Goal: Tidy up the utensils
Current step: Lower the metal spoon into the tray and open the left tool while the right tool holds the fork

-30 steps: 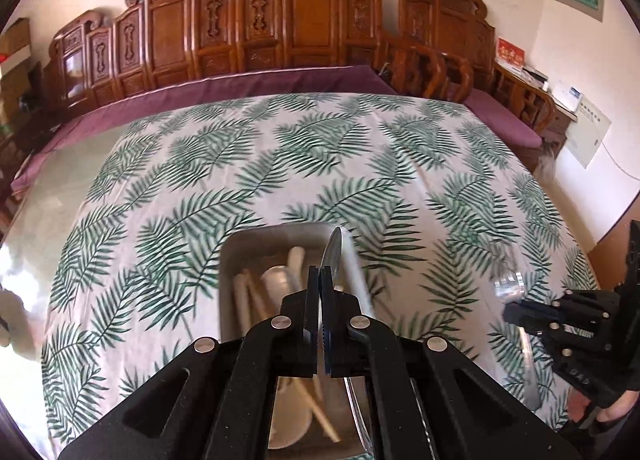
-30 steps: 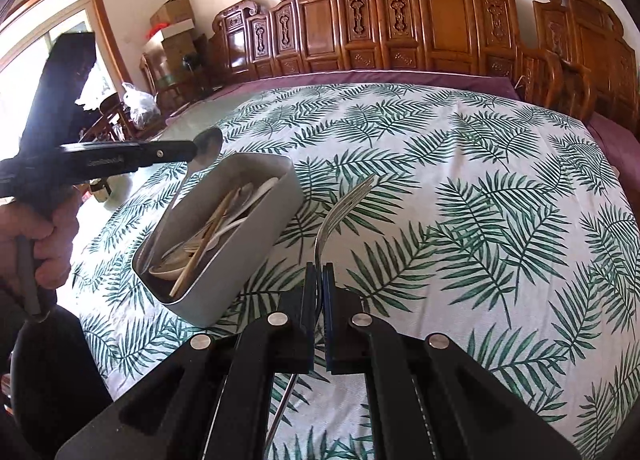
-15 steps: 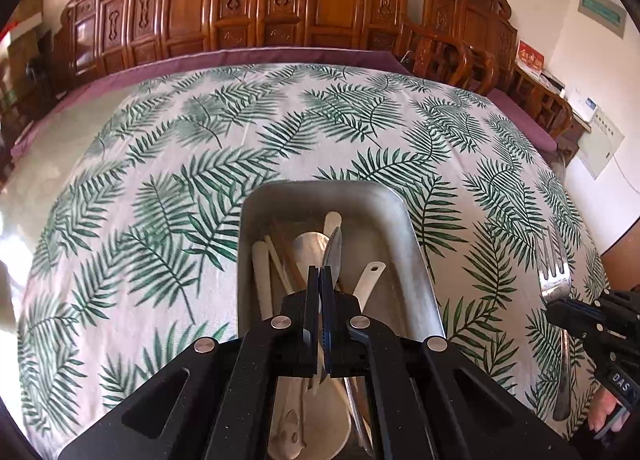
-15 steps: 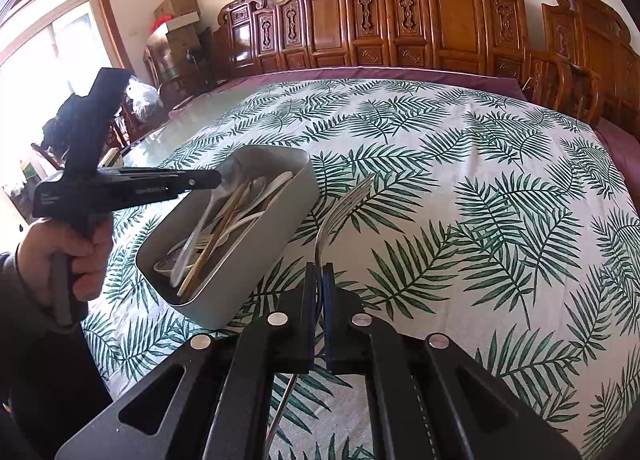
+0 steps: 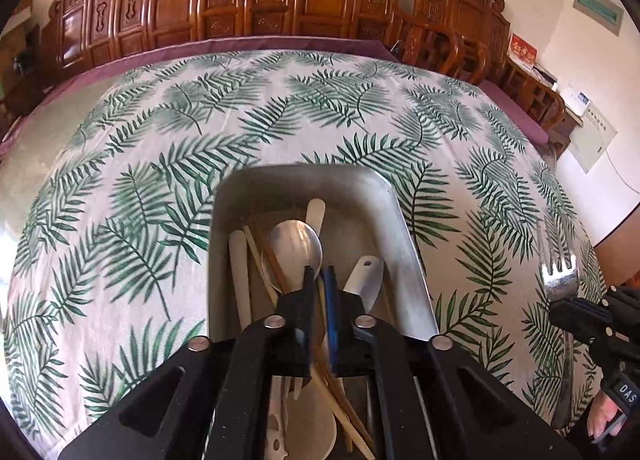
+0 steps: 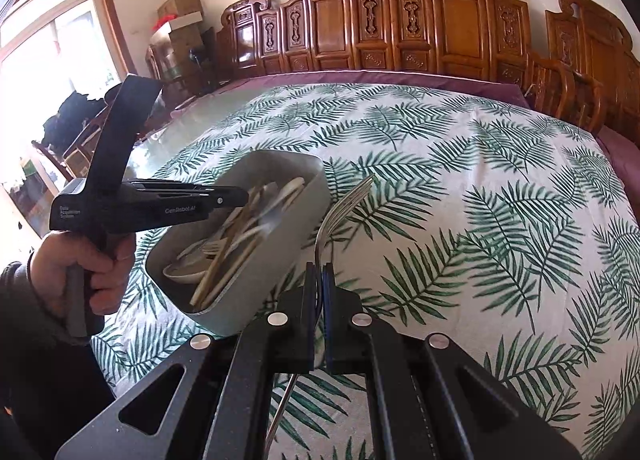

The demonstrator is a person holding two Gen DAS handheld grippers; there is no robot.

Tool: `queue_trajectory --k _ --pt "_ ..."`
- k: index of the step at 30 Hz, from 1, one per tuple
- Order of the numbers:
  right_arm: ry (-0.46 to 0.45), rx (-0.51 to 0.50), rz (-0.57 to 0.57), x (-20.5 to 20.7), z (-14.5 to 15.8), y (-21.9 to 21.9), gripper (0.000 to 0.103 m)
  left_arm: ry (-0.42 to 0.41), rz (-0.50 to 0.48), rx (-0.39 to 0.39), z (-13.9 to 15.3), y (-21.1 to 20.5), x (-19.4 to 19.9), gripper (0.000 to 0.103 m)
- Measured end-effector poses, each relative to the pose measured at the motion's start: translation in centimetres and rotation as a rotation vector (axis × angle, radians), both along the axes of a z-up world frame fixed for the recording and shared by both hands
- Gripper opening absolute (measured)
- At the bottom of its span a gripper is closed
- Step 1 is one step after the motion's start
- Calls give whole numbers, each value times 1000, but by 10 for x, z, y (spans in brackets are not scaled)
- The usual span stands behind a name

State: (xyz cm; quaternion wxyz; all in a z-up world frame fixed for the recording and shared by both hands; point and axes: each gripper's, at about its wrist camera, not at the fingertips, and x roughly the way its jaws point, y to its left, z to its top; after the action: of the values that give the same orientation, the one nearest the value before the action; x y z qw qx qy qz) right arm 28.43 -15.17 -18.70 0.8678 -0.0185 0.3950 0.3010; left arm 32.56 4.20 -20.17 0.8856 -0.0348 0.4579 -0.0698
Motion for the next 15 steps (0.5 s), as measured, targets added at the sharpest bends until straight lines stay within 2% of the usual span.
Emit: queue_trajectory --k 1,9,11,12,13,15 --pt "-4 -1 4 0 2 2 4 -15 5 6 4 1 -2 16" --pt "-26 -11 40 5 17 30 4 -89 27 35 29 16 -10 38" --pt "-30 -3 47 8 19 38 4 -101 41 40 34 23 -11 39" --pt "-32 1 49 9 20 42 4 -102 46 42 35 25 -11 44" --pt "-33 7 53 11 21 47 4 -108 54 45 37 29 -12 58" --pt "-32 16 57 15 21 54 4 -135 69 48 42 36 -14 65"
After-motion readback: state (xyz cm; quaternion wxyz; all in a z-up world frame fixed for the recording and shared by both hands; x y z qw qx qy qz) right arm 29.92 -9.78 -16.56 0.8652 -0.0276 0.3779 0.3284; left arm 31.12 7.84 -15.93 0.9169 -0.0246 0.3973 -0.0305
